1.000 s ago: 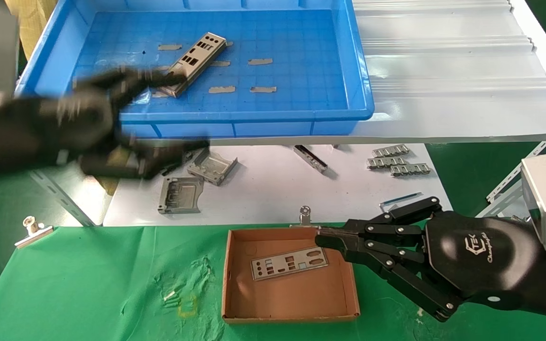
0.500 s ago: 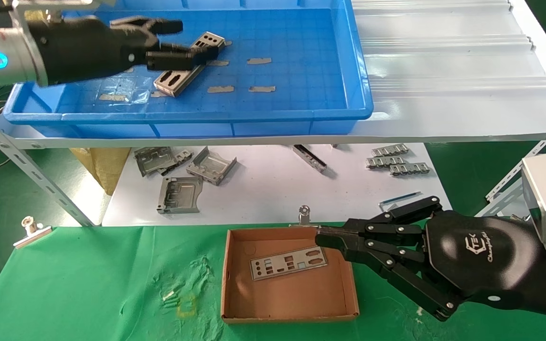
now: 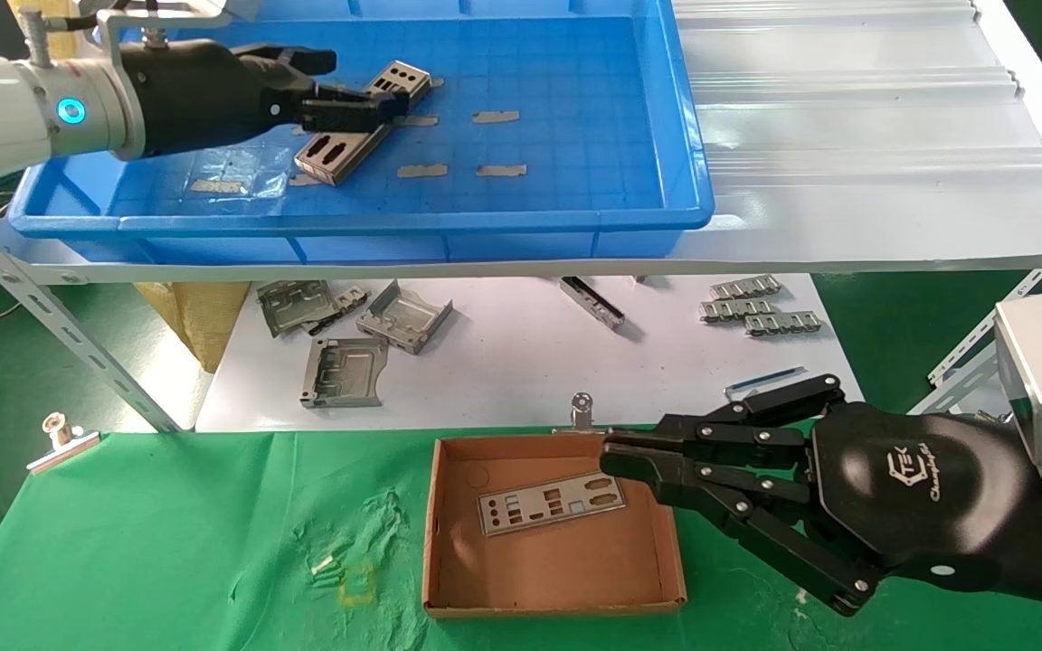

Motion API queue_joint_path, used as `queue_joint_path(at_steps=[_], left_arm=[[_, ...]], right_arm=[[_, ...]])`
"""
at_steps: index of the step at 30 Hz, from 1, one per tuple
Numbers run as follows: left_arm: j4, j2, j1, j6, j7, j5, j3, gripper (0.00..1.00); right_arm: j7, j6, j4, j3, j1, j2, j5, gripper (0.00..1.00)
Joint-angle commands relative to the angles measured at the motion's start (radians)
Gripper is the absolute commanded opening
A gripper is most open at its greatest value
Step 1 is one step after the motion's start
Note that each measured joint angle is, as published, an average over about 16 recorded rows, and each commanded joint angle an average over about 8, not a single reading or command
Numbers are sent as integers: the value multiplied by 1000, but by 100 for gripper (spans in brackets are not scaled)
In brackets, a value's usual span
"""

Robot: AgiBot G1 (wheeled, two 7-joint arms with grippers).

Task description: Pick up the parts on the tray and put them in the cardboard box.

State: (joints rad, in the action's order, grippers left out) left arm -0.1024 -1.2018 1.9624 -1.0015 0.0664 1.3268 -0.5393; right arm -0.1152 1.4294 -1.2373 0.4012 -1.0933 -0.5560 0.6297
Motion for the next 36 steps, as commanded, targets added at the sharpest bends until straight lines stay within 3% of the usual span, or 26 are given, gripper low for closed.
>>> queue_joint_path(at_steps=[1,3,5,36], left_arm=[[22,-13,9,27,-3,5,-3,29],[34,-19,14,34,-5,8,-5,8],[44,-23,20,34,-6,11,-6,0],[83,-29,43,-8,-70,33,-22,0]], right_arm=[[0,0,0,0,0,0,0,100],[0,0,0,0,0,0,0,100],[0,0,0,0,0,0,0,100],[0,0,0,0,0,0,0,100]])
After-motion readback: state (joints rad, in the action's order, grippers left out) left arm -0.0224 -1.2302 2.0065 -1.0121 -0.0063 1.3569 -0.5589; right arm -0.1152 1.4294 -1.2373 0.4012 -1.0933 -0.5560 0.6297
